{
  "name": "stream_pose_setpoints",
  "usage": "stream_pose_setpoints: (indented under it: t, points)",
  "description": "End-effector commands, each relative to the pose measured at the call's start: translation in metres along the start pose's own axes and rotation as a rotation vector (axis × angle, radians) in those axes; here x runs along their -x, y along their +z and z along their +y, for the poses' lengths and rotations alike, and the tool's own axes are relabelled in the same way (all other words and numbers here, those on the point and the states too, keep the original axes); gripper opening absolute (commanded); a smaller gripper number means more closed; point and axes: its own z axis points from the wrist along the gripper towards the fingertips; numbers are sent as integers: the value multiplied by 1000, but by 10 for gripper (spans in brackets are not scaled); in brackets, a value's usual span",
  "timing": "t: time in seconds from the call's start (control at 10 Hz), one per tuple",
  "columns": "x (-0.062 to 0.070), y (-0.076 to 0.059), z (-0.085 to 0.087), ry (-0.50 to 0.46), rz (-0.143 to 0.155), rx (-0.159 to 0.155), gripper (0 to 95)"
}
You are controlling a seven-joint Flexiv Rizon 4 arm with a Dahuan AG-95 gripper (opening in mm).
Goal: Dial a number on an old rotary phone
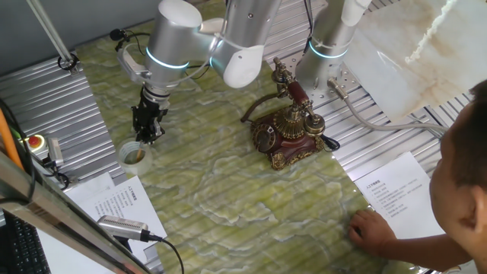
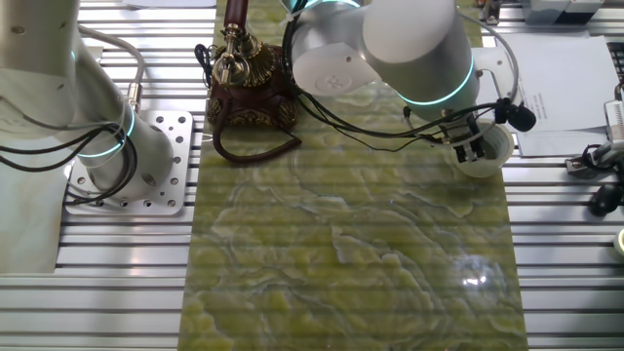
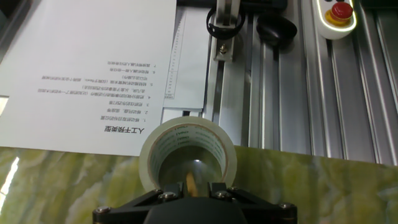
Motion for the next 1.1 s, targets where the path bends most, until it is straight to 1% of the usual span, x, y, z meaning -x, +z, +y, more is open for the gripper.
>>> stream_pose_setpoints:
  t: [0.1, 0.3, 0.9, 1.1]
  points:
    - [0, 0, 0, -4, -9, 2, 190]
    - [0, 0, 0, -2, -18, 9, 190]
    - [0, 0, 0, -26, -41, 56, 190]
    - [0, 0, 0, -29, -41, 58, 190]
